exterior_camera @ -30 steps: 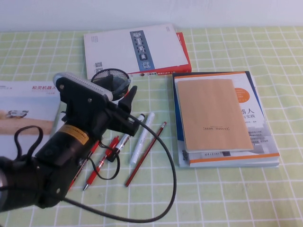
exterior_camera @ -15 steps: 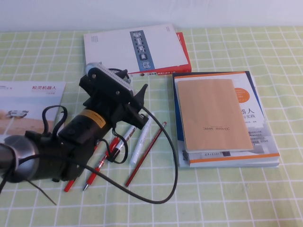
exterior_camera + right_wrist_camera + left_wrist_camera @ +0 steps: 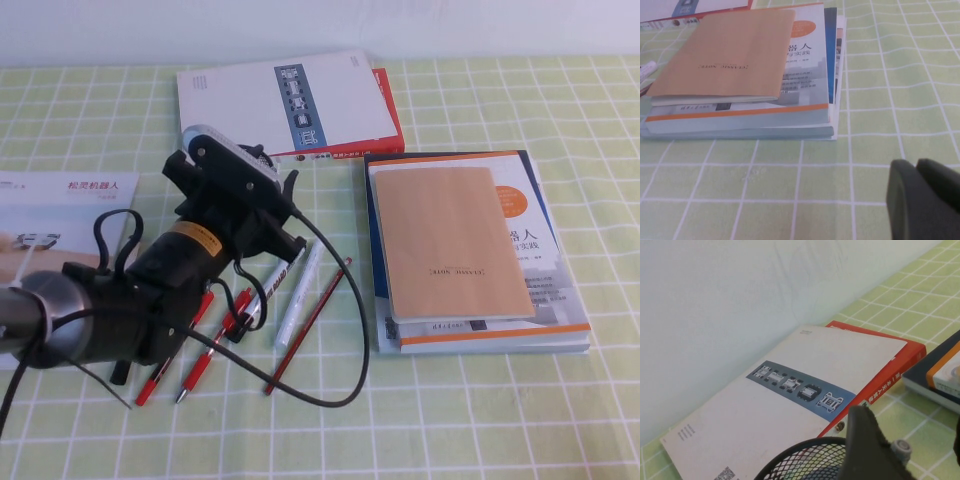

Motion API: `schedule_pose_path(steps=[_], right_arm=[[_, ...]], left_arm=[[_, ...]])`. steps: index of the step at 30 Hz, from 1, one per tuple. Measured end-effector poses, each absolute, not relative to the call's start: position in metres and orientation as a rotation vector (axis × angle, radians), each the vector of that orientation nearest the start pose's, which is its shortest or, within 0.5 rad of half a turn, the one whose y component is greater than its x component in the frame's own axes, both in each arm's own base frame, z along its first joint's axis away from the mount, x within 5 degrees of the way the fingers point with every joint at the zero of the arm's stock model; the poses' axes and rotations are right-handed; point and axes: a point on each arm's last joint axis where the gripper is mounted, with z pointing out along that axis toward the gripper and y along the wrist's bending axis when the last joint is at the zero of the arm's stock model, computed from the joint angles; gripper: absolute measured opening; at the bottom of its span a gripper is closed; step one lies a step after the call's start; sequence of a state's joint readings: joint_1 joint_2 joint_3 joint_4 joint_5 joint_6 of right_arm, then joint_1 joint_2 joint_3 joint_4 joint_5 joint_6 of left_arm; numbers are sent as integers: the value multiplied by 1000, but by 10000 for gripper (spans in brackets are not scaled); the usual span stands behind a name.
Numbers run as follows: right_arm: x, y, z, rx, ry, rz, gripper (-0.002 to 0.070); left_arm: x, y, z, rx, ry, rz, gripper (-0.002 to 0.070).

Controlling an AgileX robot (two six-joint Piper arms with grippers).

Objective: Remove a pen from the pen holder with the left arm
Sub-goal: Pick up the pen from the pen holder

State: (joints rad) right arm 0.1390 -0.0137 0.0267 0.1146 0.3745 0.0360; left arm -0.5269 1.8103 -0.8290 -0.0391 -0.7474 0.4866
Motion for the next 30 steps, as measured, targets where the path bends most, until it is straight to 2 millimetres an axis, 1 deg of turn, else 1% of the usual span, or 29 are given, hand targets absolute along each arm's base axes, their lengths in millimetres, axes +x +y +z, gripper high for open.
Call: schedule_pose_path(steps=[4, 12, 17, 19, 24, 30], right_arm=[[51, 11, 171, -25, 1875, 233, -15], [51, 11, 171, -25, 1875, 235, -15], [51, 11, 171, -25, 1875, 235, -15], [51, 11, 171, -25, 1875, 235, -15], [51, 11, 171, -25, 1875, 235, -15], [51, 11, 171, -25, 1875, 235, -15]], left_arm=[[328, -184, 190, 792, 1532, -19, 330], [341, -191, 186, 793, 1535, -19, 330], [342, -192, 185, 800, 1543, -18, 322], [343, -191, 184, 799, 1547, -16, 302], [345, -188, 185, 785, 1554, -8, 216], [345, -188, 184, 790, 1556, -5, 157]])
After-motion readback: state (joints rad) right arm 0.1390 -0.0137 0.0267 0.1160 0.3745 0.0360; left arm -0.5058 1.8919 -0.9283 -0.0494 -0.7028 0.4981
